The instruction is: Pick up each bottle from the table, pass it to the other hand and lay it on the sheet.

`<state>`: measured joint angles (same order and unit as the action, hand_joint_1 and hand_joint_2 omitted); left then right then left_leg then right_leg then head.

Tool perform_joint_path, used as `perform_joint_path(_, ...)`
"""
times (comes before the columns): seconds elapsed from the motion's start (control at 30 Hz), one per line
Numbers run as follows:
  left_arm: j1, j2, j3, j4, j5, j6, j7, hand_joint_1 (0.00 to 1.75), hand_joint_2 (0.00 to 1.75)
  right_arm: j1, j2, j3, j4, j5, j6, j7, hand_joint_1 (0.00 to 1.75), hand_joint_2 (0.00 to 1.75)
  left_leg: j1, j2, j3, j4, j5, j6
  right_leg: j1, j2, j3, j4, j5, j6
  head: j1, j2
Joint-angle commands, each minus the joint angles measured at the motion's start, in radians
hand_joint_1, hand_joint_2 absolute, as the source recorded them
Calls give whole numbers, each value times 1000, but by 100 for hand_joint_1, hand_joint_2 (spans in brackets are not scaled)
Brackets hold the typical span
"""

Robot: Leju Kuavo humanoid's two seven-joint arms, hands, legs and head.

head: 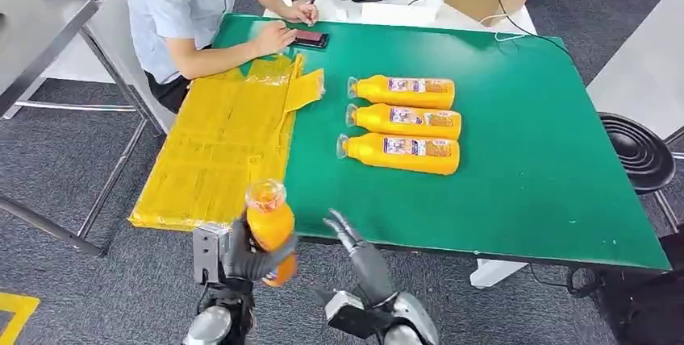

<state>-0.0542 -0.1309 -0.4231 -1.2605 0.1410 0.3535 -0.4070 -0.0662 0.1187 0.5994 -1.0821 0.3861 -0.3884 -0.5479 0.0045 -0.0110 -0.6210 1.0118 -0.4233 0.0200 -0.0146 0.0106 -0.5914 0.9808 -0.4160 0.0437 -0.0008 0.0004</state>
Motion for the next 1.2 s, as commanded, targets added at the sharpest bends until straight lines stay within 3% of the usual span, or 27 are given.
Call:
perform_joint_path(0.03,-90,43,72,135,-77,24,-7,175,175,36,-56,-107,-90,-22,12,24,0,0,0,1,6,-1,-1,-1,1,-1,6,-1,-1,-2,0,0)
perform_joint_path(0.2,-96,76,80,91,-139,34,8,175,175,54,-43,-146,-98,-35,-23,17,0,0,0,0,2,-1,0,-1,0,-2,3,0,-1,-1,0,0)
perform_joint_path(0.37,-151,134,88,31,-449,64,76,175,175,99,-16,-228,-140,-85,-57,-13,0,0,1,0,2,0,0,-2,2,-3,3,0,-1,-2,0,0)
perform_joint_path(0.53,-271,173,-49,65,-845,56,173,175,175,105,0,-220,-139,-108,-28,-37,0,0,2,-5,0,2,2,-2,2,-7,2,2,-2,-3,0,0)
perform_joint_path(0.63,-347,149,-135,118,-1042,24,236,175,175,101,10,-215,-126,-112,-18,-42,0,0,1,-9,-1,1,4,-2,2,-9,1,1,0,-2,0,0)
perform_joint_path(1.1,-342,146,-139,118,-1052,22,247,175,175,100,10,-218,-126,-113,-16,-43,0,0,1,-3,2,0,4,-2,1,-5,2,0,2,-4,0,0)
perform_joint_path(1.2,-383,137,-205,137,-1178,16,274,175,175,107,13,-225,-127,-121,-9,-49,0,0,0,-3,1,0,4,-2,1,-6,1,0,2,-4,0,0)
